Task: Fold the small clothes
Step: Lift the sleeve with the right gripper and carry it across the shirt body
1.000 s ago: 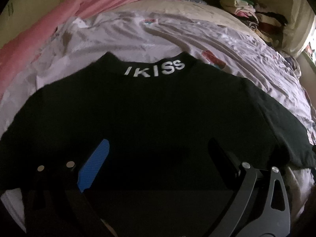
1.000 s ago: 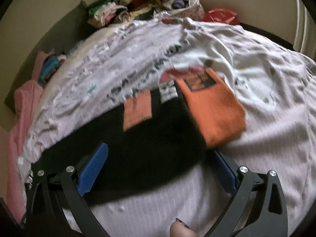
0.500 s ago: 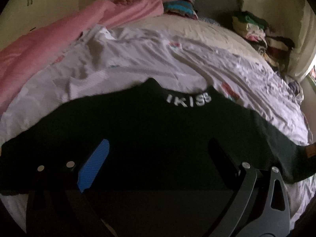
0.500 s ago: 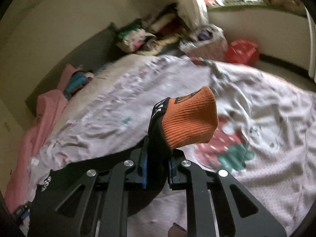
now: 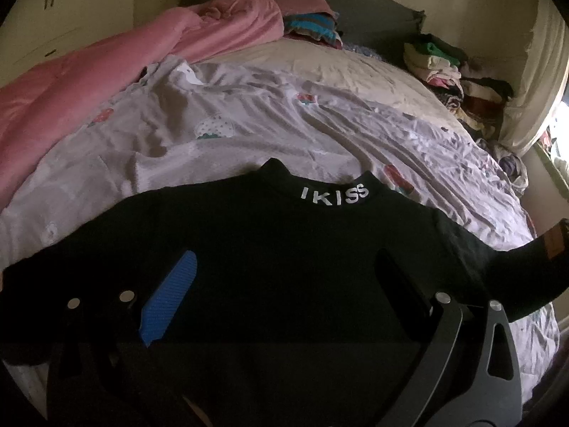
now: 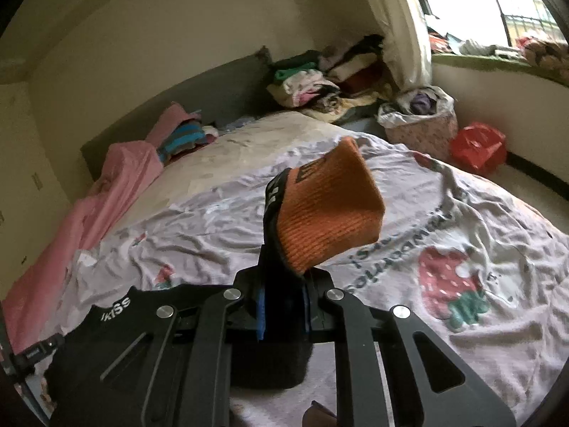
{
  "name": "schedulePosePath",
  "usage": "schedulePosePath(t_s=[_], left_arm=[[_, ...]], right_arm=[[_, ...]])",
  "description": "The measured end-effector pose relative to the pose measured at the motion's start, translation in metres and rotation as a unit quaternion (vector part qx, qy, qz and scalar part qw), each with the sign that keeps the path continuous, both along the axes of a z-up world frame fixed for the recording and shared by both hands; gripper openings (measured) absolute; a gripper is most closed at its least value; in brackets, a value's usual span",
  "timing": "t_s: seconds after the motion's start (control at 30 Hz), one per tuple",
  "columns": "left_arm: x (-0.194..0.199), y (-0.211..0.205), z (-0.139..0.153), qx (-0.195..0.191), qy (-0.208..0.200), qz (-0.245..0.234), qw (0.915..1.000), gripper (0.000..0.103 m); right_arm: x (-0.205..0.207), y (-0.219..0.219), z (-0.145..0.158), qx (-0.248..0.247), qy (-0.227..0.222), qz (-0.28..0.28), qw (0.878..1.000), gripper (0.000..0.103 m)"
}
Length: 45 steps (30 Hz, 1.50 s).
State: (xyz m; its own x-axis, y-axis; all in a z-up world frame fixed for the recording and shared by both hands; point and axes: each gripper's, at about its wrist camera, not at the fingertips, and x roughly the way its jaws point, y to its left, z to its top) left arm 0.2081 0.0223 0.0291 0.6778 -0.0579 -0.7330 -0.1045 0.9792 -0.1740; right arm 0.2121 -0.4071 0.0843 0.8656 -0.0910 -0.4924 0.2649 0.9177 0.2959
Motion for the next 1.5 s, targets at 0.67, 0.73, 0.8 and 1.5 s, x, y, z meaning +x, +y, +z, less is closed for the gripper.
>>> schedulePosePath(t_s=[0.67, 0.73, 0.8, 1.5], left_arm=[[-0.002, 0.036, -0.011, -0.051, 0.028, 0.007, 0.9983, 0.094], [-0.003, 0.041, -0.011, -0.058, 0.028, 0.008, 0.9979, 0.094], [-0.003, 0.045, -0.01, -0.061, 0.026, 0.01, 0.9977, 0.094], [0.005, 0.058, -0.044, -0.22, 0.075, -0.027, 0.9723, 0.094]], right_arm=[[0.028, 0.125, 0.005, -0.057, 0.009, 0.12, 0.991, 0.013], [0.032, 0.138, 0.001, -0.058, 0.012, 0.131, 0.99, 0.013], [0.035, 0.153, -0.004, -0.059, 0.017, 0.144, 0.988, 0.013], [0.051, 0.244, -0.067, -0.067, 0.08, 0.229, 0.968, 0.015]])
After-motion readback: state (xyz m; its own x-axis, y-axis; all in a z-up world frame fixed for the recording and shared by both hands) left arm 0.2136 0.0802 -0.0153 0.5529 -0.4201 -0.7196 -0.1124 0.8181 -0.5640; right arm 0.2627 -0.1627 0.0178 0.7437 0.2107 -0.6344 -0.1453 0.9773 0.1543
